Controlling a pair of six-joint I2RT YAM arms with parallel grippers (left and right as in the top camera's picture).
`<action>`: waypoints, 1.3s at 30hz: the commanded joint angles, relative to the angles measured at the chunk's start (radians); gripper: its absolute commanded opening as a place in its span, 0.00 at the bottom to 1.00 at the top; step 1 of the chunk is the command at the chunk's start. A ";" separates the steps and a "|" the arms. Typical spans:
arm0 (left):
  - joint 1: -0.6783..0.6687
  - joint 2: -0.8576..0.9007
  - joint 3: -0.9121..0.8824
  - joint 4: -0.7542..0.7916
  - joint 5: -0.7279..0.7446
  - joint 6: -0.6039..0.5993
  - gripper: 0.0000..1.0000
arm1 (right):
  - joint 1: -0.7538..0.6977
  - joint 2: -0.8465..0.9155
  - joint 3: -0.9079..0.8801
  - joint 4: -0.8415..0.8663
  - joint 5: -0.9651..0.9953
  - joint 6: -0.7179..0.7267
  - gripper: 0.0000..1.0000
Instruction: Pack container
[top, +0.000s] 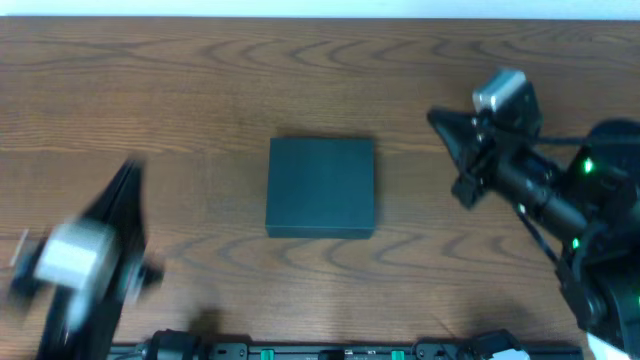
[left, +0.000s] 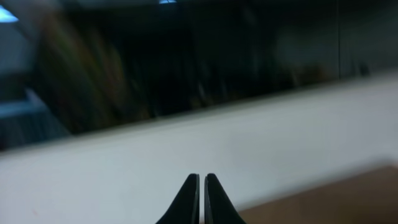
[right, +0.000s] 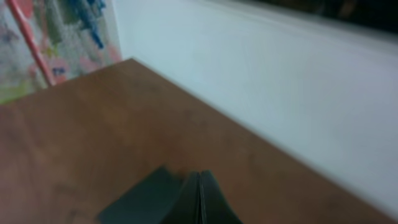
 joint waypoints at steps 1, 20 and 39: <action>-0.003 -0.123 -0.045 -0.005 -0.132 -0.088 0.06 | 0.008 -0.013 -0.023 -0.106 0.007 0.082 0.02; -0.003 -0.168 -0.045 -0.456 -0.100 -0.169 0.96 | 0.007 -0.028 -0.024 -0.442 0.034 0.092 0.99; -0.003 -0.168 -0.045 -0.917 -0.240 -0.106 0.95 | 0.007 -0.028 -0.024 -0.442 0.034 0.092 0.99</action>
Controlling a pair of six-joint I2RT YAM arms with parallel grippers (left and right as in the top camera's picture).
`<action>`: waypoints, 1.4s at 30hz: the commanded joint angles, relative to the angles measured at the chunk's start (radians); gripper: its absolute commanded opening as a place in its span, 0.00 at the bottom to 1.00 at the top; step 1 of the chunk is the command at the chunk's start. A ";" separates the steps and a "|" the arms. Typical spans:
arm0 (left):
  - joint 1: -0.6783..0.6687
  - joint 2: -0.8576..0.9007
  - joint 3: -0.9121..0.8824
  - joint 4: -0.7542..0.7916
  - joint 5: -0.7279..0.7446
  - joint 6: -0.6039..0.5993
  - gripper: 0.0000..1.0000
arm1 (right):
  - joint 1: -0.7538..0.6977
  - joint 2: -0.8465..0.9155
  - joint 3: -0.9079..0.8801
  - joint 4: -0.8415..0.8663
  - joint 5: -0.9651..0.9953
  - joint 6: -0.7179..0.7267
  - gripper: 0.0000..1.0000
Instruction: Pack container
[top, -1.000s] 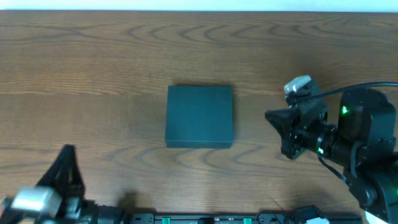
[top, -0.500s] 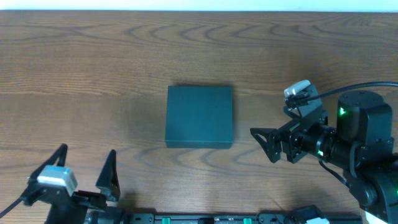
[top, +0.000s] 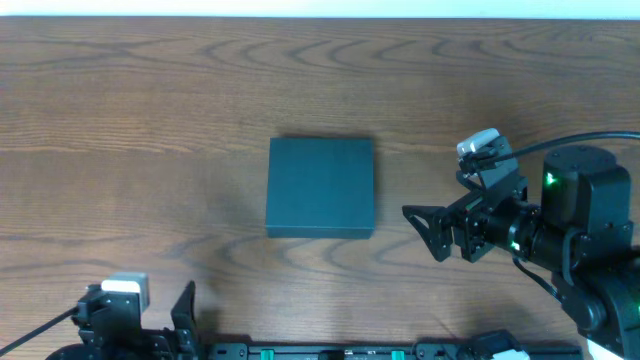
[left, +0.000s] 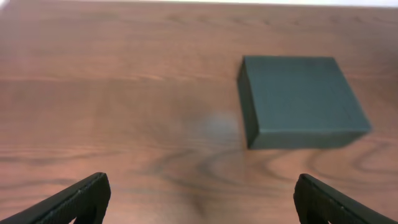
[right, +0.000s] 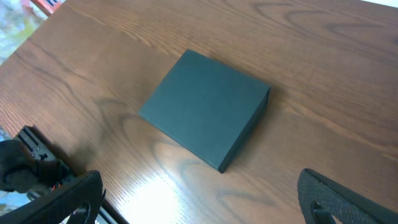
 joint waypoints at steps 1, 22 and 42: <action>-0.003 0.002 0.005 0.039 -0.069 0.030 0.95 | 0.007 -0.005 -0.001 0.000 0.003 0.006 0.99; 0.066 -0.208 -0.644 0.660 -0.050 0.025 0.95 | 0.007 -0.005 -0.001 0.000 0.003 0.006 0.99; 0.076 -0.241 -0.943 1.005 -0.003 0.025 0.95 | 0.007 -0.005 -0.001 0.000 0.003 0.006 0.99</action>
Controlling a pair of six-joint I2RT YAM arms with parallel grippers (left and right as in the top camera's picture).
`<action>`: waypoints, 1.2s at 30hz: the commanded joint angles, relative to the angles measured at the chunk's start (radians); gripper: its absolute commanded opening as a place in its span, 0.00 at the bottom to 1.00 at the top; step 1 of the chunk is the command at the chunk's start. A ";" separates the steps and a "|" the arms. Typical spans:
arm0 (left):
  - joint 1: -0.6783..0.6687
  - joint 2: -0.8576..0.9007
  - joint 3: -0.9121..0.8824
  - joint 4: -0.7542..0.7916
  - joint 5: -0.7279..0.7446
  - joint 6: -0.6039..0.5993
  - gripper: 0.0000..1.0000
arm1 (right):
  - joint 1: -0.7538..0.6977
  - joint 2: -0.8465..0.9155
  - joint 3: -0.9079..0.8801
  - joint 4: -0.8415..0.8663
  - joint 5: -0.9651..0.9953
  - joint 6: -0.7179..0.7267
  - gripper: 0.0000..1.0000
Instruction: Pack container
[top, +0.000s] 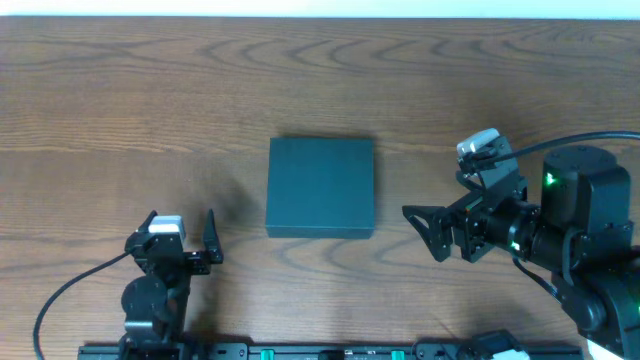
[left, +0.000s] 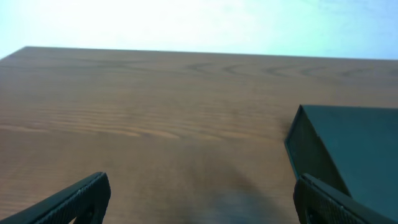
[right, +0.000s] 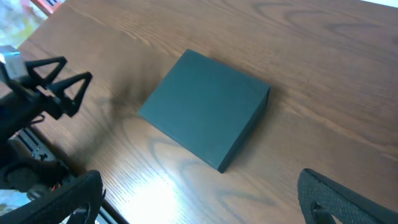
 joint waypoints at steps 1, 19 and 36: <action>0.006 -0.007 -0.019 0.017 0.028 0.006 0.95 | 0.007 -0.005 -0.001 0.000 0.003 0.006 0.99; 0.006 -0.006 -0.037 0.022 0.038 0.006 0.95 | 0.007 -0.005 -0.001 0.000 0.003 0.006 0.99; 0.006 -0.006 -0.037 0.022 0.038 0.006 0.95 | 0.029 -0.017 -0.002 -0.003 0.150 -0.087 0.99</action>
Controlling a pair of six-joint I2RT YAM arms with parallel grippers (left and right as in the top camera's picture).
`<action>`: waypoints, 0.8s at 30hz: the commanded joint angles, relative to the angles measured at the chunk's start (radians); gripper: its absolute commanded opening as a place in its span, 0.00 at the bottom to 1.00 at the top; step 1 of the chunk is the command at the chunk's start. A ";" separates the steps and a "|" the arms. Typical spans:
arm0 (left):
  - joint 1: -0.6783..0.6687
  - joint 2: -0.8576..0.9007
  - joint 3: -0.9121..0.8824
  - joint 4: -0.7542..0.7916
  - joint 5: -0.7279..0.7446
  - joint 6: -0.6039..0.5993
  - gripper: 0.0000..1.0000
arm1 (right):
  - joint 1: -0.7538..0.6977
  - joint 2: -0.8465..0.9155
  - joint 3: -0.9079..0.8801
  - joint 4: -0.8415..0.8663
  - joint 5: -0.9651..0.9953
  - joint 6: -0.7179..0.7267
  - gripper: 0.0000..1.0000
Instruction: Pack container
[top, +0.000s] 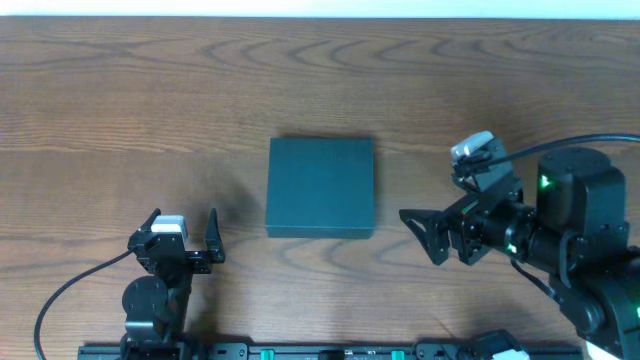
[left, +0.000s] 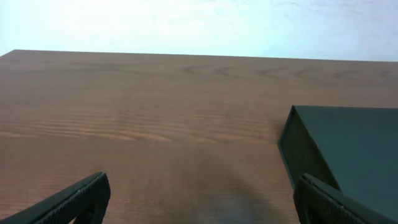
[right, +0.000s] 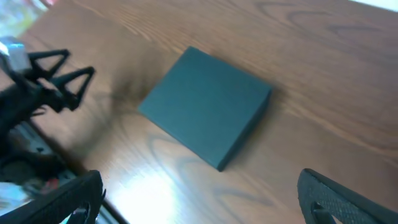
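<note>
A dark teal closed box (top: 321, 187) lies flat in the middle of the wooden table; it also shows as the box (left: 345, 149) at the right of the left wrist view and the box (right: 205, 116) in the right wrist view. My left gripper (top: 181, 234) is open near the front edge, left of the box, with nothing between its fingers. To the right of the box my right gripper (top: 430, 235) is open and empty, pointing toward it.
The wooden table (top: 150, 100) runs to a white wall at the back. A black rail (top: 330, 352) lies along the front edge. The right arm's body and cable (top: 575, 230) fill the front right corner.
The right gripper has shifted slightly toward the box and its wrist view is blurred. The left gripper has stayed put, its view tilted a touch. The box has not moved.
First both grippers were shut, the left raised at the far left and the right raised at the back right. Then both were open, the left low at the front edge and the right beside the box. The left then stood further forward, left of the box.
</note>
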 joint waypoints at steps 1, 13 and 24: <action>0.006 -0.006 -0.030 -0.002 0.014 0.006 0.95 | 0.000 -0.022 -0.006 0.000 0.135 -0.076 0.99; 0.006 -0.006 -0.030 -0.002 0.014 0.006 0.95 | -0.066 -0.547 -0.594 0.315 0.199 -0.200 0.99; 0.006 -0.006 -0.030 -0.003 0.014 0.006 0.95 | -0.129 -0.936 -0.990 0.374 0.198 -0.189 0.99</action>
